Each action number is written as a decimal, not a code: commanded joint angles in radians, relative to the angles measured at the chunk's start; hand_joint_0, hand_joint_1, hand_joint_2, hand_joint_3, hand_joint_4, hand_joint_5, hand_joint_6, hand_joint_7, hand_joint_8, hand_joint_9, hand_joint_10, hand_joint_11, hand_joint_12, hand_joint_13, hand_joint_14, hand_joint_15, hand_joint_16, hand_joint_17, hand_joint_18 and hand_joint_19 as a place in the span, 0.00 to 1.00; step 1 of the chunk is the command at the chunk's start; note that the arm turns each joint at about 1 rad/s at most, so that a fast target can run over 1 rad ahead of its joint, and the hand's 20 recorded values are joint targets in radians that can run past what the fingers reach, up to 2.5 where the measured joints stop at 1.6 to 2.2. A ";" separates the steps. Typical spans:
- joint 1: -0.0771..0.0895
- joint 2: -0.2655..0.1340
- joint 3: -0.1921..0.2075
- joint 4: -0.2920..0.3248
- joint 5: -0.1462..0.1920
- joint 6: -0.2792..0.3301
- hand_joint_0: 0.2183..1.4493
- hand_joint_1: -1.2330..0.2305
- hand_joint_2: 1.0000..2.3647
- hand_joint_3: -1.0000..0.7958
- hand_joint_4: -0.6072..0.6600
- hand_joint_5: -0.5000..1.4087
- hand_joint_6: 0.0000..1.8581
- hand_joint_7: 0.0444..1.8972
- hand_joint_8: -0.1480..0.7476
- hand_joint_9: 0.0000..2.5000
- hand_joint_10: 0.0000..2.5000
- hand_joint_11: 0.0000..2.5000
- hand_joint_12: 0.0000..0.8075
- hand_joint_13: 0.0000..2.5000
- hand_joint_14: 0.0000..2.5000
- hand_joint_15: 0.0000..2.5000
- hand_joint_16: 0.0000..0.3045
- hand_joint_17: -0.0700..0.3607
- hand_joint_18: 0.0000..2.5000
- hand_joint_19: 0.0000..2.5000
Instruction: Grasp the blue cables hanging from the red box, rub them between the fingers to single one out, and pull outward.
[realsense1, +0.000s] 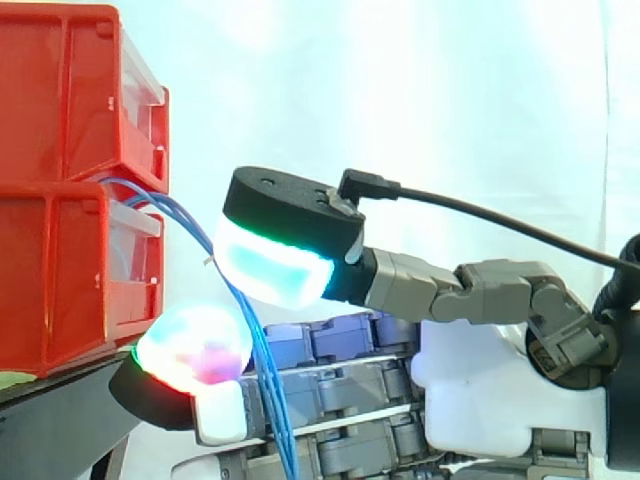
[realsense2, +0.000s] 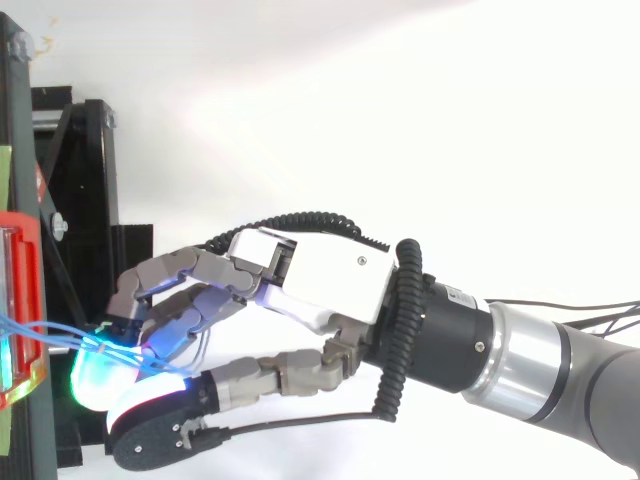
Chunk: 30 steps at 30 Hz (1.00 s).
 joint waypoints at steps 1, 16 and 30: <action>0.000 0.000 0.027 -0.050 -0.001 0.006 0.28 0.36 0.00 0.32 0.57 0.18 0.45 0.47 0.41 0.40 0.01 0.25 0.37 0.32 0.01 0.22 0.13 0.37 0.24 0.20; -0.003 0.000 0.035 -0.082 -0.002 0.027 0.28 0.37 0.00 0.32 0.57 0.18 0.46 0.45 0.42 0.40 0.01 0.26 0.37 0.33 0.01 0.23 0.13 0.38 0.24 0.21; -0.034 0.025 0.035 -0.257 -0.068 0.125 0.27 0.41 0.00 0.32 0.58 0.20 0.40 0.49 0.41 0.42 0.01 0.26 0.38 0.33 0.01 0.23 0.14 0.38 0.25 0.21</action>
